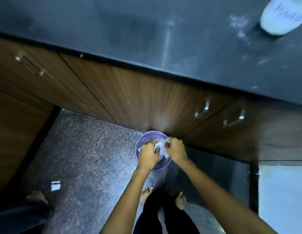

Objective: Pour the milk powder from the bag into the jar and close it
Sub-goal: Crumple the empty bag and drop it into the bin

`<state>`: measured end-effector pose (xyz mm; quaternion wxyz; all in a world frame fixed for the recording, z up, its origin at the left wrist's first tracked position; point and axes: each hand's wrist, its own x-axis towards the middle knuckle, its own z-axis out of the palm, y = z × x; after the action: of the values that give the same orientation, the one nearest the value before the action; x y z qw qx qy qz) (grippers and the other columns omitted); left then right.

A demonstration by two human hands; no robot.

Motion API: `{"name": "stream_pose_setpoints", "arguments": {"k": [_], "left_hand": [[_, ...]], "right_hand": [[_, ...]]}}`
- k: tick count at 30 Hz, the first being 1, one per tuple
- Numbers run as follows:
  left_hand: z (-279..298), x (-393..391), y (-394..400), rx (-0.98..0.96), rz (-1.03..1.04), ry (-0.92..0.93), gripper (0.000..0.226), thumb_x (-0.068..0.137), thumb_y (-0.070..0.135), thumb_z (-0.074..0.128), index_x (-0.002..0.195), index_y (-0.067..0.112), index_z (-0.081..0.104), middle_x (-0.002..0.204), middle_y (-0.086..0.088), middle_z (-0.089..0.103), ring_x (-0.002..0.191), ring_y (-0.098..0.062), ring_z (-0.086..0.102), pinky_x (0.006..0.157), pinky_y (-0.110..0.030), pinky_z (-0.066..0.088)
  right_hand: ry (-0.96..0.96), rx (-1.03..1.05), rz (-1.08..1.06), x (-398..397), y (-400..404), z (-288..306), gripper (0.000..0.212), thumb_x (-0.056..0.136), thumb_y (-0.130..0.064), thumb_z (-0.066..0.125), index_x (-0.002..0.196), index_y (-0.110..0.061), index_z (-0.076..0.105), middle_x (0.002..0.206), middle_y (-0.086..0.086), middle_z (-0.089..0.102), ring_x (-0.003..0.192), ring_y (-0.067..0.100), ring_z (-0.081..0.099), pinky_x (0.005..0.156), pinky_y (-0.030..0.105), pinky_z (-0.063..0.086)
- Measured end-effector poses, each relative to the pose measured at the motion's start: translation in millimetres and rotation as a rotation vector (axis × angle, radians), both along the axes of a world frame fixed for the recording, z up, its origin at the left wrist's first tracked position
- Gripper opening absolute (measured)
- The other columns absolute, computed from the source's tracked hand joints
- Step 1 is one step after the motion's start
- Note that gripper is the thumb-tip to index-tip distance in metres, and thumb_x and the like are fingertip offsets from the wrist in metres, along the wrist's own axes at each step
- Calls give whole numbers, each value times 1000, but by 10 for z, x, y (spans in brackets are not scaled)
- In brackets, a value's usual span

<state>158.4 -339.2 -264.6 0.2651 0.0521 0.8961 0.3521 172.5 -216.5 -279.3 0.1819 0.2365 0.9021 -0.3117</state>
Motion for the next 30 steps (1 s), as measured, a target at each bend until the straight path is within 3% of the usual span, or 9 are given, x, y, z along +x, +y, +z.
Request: {"name": "stream_pose_setpoints", "arguments": {"k": [3,6,11,15,18,22,30], "left_hand": [[1010,-3,13,148,18,205,22,91,13,55,110,14,66,102,-11,71,92,-30,65,79,-38,50],[1841,38,23,263,-14,393,19,90,10,56,104,15,67,104,-3,71,94,-21,65,81,-37,50],[2614,64,295,378,-92,531,18,89,12,58,105,15,68,106,1,70,94,-17,64,83,-29,49],[2882,-21,669,417,-172,531,14,89,15,61,101,15,69,104,1,70,90,-20,63,78,-26,45],[2969,-189,963,454,-225,501,9,88,15,61,88,17,69,103,4,69,94,-13,64,80,-27,48],[3063,-431,1432,484,-255,495,7,89,19,62,87,23,67,95,12,67,90,-3,61,75,-19,43],[3082,-893,2373,460,-153,455,22,86,21,66,108,16,63,108,2,66,103,-15,60,88,-35,50]], "right_hand": [[156,-44,25,-1,39,1024,20,87,-13,54,95,-10,72,99,16,72,97,34,64,82,37,49],[303,-60,11,99,89,1972,17,85,-14,56,88,-15,73,91,7,75,88,24,67,76,29,47],[524,-88,-176,310,312,2868,13,83,-12,61,82,-15,73,83,4,75,82,19,68,80,32,52],[607,-50,-309,386,687,3123,11,85,-14,63,84,-15,73,81,2,75,75,10,68,70,18,48],[645,-3,-403,370,1118,3224,9,85,-14,65,84,-15,74,74,-4,71,66,1,61,62,7,41],[684,33,-524,282,1774,3304,8,85,-16,65,85,-16,73,76,-2,70,72,7,63,71,23,48],[650,79,-562,-84,2881,3288,9,87,-18,63,87,-18,72,85,-2,74,82,11,69,78,31,56]]}}
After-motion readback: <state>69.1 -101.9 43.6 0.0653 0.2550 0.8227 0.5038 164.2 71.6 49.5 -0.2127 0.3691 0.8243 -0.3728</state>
